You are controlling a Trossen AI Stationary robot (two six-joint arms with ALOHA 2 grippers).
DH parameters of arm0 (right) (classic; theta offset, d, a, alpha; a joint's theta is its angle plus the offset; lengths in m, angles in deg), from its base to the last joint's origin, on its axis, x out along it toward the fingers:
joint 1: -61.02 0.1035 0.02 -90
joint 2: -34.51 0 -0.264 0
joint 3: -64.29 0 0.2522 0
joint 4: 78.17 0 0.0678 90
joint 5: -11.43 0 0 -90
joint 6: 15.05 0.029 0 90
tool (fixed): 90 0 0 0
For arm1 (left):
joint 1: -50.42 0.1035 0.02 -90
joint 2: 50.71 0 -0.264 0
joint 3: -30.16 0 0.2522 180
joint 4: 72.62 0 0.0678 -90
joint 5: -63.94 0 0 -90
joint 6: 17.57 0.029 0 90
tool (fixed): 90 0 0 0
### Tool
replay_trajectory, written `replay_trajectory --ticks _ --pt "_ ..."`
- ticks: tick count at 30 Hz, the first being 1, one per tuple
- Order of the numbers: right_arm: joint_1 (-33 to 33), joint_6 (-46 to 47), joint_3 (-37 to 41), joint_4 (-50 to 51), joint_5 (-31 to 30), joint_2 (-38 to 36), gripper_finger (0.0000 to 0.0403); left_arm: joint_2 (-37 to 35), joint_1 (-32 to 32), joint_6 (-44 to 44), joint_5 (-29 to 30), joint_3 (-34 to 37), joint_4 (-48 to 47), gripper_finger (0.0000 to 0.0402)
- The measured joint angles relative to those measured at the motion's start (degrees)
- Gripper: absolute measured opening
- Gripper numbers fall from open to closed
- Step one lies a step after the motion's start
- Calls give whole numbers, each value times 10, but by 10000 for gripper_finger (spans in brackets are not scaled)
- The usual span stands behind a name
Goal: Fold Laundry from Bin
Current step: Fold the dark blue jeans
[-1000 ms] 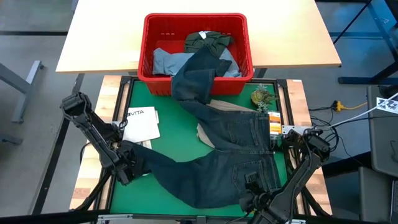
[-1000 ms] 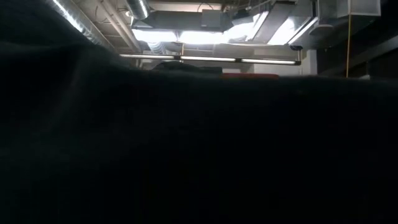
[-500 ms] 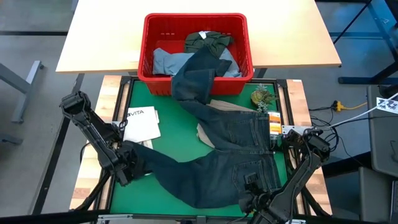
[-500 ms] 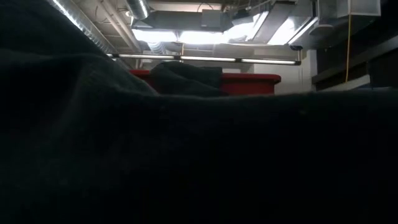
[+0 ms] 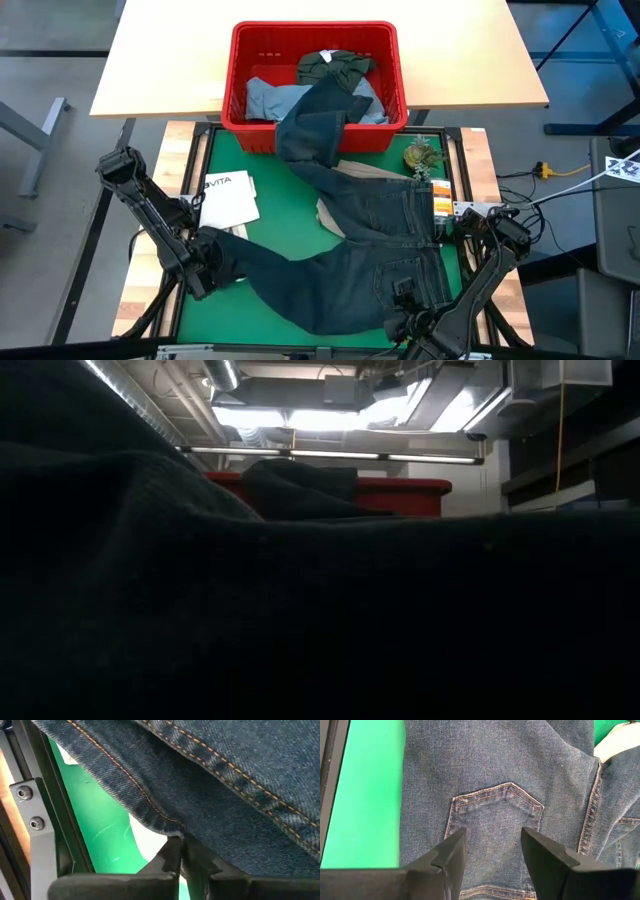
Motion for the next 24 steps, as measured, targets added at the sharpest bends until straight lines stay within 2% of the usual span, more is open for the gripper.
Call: replay_trajectory --ticks 6,10,24 --pt "0 0 0 0 0 0 186 0 0 2 -1 -1 -2 4" --pt "0 0 0 0 0 0 186 0 0 25 -1 -26 -25 2" --pt "0 0 0 0 0 0 186 -1 0 50 -1 -190 -247 0"
